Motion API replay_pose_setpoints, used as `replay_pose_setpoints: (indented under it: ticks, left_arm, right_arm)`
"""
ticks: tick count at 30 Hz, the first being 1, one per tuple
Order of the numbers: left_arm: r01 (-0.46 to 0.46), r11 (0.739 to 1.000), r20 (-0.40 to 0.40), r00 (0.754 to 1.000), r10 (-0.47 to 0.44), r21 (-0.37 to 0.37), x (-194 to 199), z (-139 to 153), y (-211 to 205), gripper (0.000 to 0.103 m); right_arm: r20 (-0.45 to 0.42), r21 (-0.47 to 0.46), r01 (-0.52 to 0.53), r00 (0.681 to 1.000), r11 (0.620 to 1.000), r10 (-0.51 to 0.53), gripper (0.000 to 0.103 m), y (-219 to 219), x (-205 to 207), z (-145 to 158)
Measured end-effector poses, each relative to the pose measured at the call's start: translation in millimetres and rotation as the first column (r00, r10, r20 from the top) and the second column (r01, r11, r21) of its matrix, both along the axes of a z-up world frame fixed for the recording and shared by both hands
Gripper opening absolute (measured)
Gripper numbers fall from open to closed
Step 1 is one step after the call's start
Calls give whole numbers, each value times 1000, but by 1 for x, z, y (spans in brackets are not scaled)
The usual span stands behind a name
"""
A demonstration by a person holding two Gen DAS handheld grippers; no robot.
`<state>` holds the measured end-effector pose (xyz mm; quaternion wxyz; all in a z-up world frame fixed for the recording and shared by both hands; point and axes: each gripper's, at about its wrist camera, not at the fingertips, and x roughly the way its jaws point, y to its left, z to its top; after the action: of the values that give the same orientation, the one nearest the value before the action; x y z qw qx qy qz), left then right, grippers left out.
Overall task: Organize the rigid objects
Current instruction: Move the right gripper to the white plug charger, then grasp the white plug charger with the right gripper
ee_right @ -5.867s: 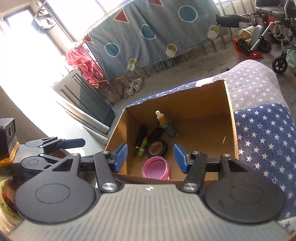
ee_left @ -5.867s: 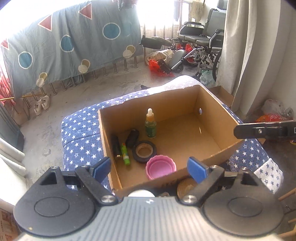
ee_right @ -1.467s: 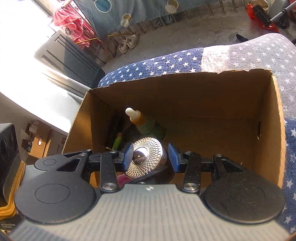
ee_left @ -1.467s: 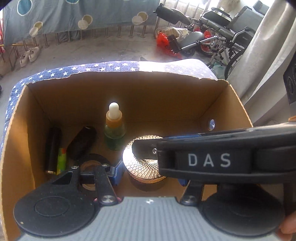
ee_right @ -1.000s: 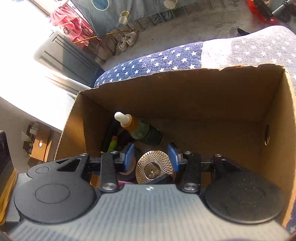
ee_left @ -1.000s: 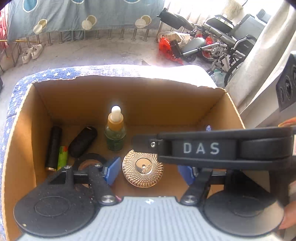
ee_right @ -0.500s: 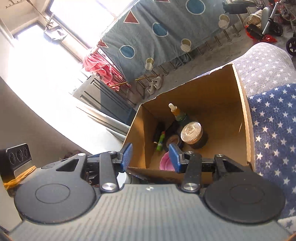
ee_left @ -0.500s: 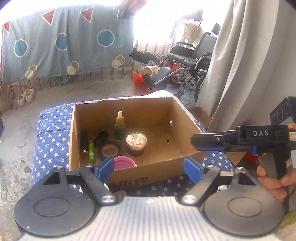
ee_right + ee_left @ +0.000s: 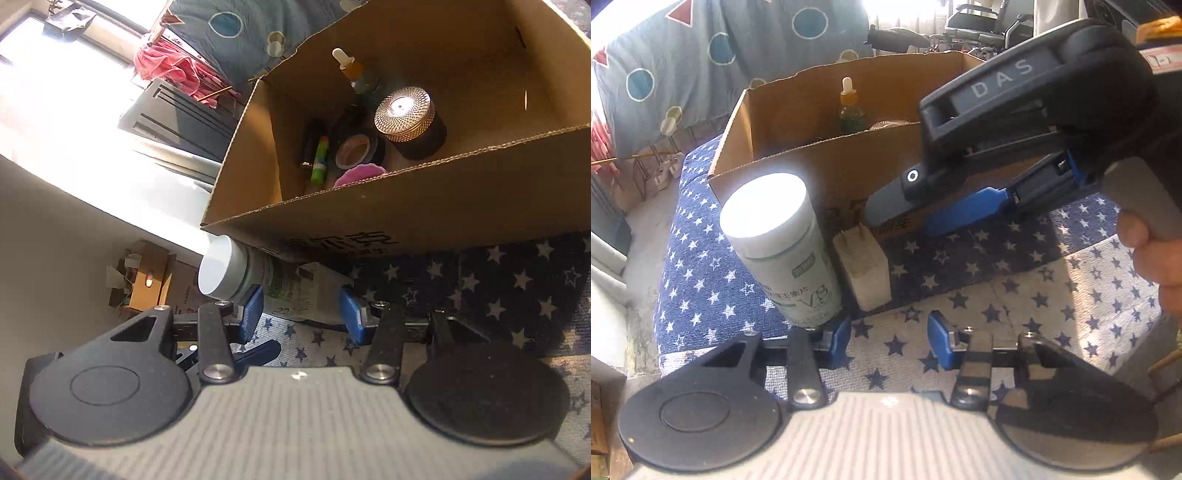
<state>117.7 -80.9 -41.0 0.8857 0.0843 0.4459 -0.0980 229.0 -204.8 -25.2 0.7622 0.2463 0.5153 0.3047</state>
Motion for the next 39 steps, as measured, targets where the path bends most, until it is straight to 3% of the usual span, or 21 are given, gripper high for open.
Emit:
replay_pose_setpoints:
  ticks: [7, 20, 27, 30, 33, 39]
  left_arm:
    - [-21, 1000, 40, 999, 20, 19, 11, -7, -2, 42]
    - [-110, 991, 40, 993, 113, -78, 25, -10, 9, 28]
    - [-65, 990, 28, 997, 69, -125, 16, -5, -6, 27]
    - [-40, 989, -5, 999, 39, -145, 15, -8, -11, 20]
    - [-33, 992, -17, 999, 31, -124, 14, -13, -16, 20]
    - [-31, 993, -31, 999, 27, -111, 21, -16, -20, 30]
  right_arm:
    - [-25, -14, -23, 999, 1000, 23, 44, 14, 18, -13]
    - [-63, -4, -41, 997, 999, 40, 28, 22, 31, -32]
    - [-22, -64, -43, 999, 997, 42, 27, 9, 18, -17]
    - [-19, -79, -35, 999, 996, 34, 27, -1, 14, -16]
    - [-49, -69, -19, 999, 997, 15, 27, -9, 15, -23]
    - [-59, -63, -20, 998, 998, 16, 27, -12, 15, -25]
